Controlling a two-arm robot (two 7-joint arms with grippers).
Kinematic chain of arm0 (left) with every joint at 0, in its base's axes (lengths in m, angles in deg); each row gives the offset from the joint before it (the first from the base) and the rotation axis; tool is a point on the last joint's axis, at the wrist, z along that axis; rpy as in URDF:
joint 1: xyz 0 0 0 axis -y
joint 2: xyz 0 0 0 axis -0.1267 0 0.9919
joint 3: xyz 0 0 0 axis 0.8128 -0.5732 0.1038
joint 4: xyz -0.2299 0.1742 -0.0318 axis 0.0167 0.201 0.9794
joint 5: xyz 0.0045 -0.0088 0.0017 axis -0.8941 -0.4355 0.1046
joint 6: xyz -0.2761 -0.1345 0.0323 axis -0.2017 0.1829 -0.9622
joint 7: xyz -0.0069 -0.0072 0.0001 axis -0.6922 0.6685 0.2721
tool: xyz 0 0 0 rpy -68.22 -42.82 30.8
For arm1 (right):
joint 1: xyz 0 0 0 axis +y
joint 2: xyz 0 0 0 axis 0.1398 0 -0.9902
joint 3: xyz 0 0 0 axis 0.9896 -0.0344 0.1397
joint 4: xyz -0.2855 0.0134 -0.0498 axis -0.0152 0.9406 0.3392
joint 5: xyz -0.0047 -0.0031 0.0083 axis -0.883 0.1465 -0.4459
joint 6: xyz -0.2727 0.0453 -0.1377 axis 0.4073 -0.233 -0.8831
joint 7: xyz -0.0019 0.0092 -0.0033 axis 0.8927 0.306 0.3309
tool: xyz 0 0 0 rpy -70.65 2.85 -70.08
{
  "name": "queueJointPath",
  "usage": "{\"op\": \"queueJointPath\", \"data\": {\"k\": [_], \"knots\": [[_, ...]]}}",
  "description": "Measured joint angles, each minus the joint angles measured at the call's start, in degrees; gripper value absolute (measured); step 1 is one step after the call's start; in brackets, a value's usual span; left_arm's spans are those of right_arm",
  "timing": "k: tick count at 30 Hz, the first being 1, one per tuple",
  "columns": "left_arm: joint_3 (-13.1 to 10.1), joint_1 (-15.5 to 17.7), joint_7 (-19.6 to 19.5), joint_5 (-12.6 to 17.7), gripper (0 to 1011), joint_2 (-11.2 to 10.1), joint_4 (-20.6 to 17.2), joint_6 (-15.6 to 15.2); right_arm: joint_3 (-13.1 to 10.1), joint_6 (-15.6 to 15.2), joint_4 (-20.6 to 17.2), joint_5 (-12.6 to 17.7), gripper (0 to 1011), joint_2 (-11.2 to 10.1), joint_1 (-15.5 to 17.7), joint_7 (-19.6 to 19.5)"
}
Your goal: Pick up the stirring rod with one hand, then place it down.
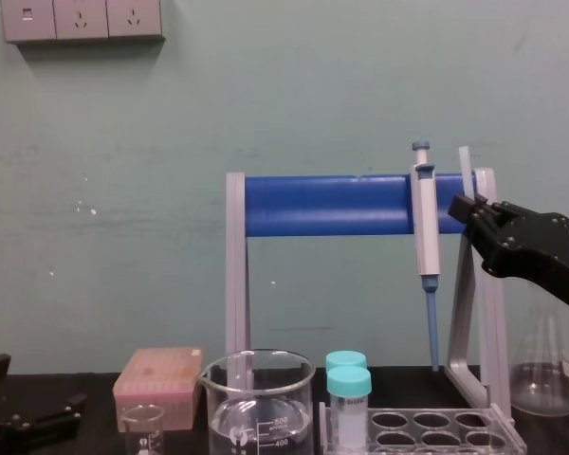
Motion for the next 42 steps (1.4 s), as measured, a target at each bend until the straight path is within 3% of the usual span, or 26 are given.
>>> {"op": "queueJointPath", "data": {"k": [24,31,42], "knots": [[0.0,0.0,0.0,0.0,1000,0.0,0.0,0.0,-0.07,-0.03,-0.03,0.12,69,0.0,0.03,0.57],[0.0,0.0,0.0,0.0,1000,0.0,0.0,0.0,-0.18,-2.74,-1.55,2.72,69,-0.67,1.06,4.78],[0.0,0.0,0.0,0.0,1000,0.0,0.0,0.0,0.38,-4.99,-5.06,2.77,69,-2.18,3.71,4.76]]}}
